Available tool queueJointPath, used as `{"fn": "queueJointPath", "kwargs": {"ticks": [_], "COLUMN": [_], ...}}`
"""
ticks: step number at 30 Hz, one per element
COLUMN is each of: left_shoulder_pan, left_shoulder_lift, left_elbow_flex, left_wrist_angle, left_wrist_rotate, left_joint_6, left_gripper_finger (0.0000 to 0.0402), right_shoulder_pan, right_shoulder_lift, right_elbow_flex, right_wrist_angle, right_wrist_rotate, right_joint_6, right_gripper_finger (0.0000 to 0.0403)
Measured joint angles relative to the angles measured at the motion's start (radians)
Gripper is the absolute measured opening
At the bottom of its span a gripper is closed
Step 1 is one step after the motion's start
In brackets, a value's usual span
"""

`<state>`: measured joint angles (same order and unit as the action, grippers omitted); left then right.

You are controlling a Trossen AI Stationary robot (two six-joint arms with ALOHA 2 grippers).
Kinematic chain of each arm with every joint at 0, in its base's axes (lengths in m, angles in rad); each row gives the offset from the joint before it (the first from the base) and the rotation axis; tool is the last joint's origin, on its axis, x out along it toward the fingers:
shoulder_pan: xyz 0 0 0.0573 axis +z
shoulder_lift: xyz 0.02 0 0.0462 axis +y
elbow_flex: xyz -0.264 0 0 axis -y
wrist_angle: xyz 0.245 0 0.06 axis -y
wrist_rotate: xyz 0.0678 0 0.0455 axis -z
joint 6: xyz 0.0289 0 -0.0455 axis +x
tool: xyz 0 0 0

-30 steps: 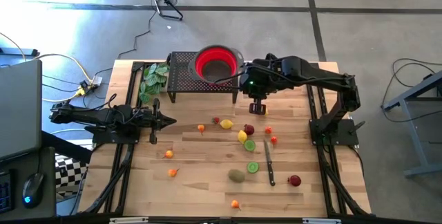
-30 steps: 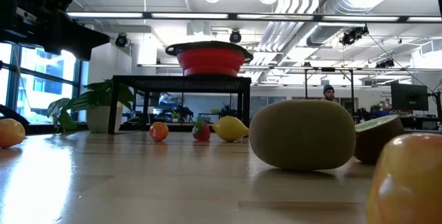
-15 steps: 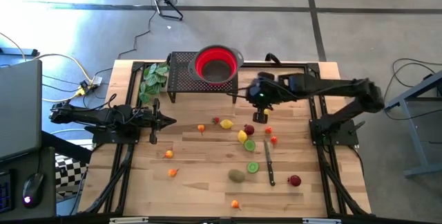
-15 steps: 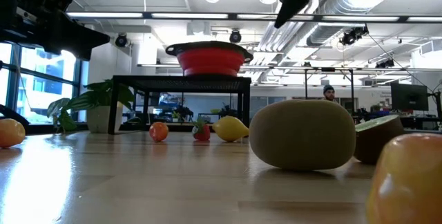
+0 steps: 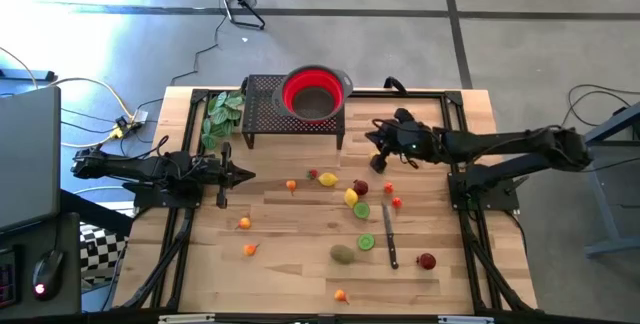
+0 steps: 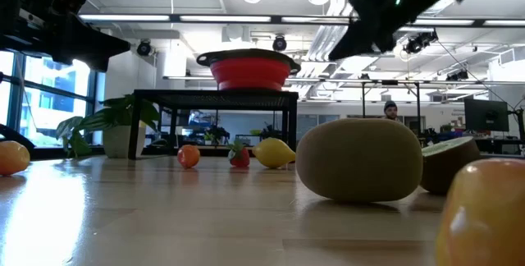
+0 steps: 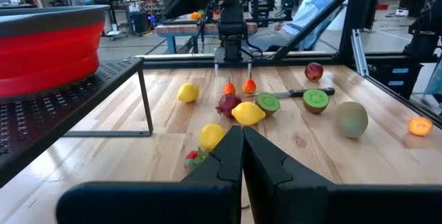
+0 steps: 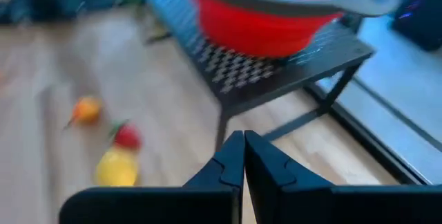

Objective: Pick & Place Fruit
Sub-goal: Put the red strainer bowl on the shelf

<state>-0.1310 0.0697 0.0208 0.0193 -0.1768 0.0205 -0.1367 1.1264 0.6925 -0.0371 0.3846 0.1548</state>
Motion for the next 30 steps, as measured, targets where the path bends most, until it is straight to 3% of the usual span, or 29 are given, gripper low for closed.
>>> {"fn": "queueJointPath", "kwargs": {"ticks": [4, 8, 14, 24, 30], "left_shoulder_pan": [0.0, 0.0, 0.0, 0.0, 0.0], "left_shoulder_lift": [0.0, 0.0, 0.0, 0.0, 0.0], "left_elbow_flex": [0.0, 0.0, 0.0, 0.0, 0.0], "left_wrist_angle": [0.001, 0.001, 0.004, 0.012, 0.014], "left_wrist_rotate": [0.0, 0.0, -0.001, -0.073, -0.096], "left_joint_6": [0.0, 0.0, 0.0, 0.0, 0.0], "left_gripper_finger": [0.0003, 0.0003, 0.0003, 0.0003, 0.0003], "right_shoulder_pan": [-0.039, -0.069, -0.093, -0.107, -0.136], "right_shoulder_lift": [0.033, 0.066, 0.149, 0.292, 0.301], "right_elbow_flex": [-0.102, -0.127, -0.128, -0.128, -0.069], "right_wrist_angle": [0.32, 0.456, 0.49, 0.725, 0.638], "right_wrist_rotate": [0.008, 0.009, 0.016, 0.165, 0.135], "right_joint_6": [0.0, 0.0, 0.053, 0.056, 0.107], "right_gripper_finger": [0.0004, 0.0004, 0.0004, 0.0004, 0.0003]}}
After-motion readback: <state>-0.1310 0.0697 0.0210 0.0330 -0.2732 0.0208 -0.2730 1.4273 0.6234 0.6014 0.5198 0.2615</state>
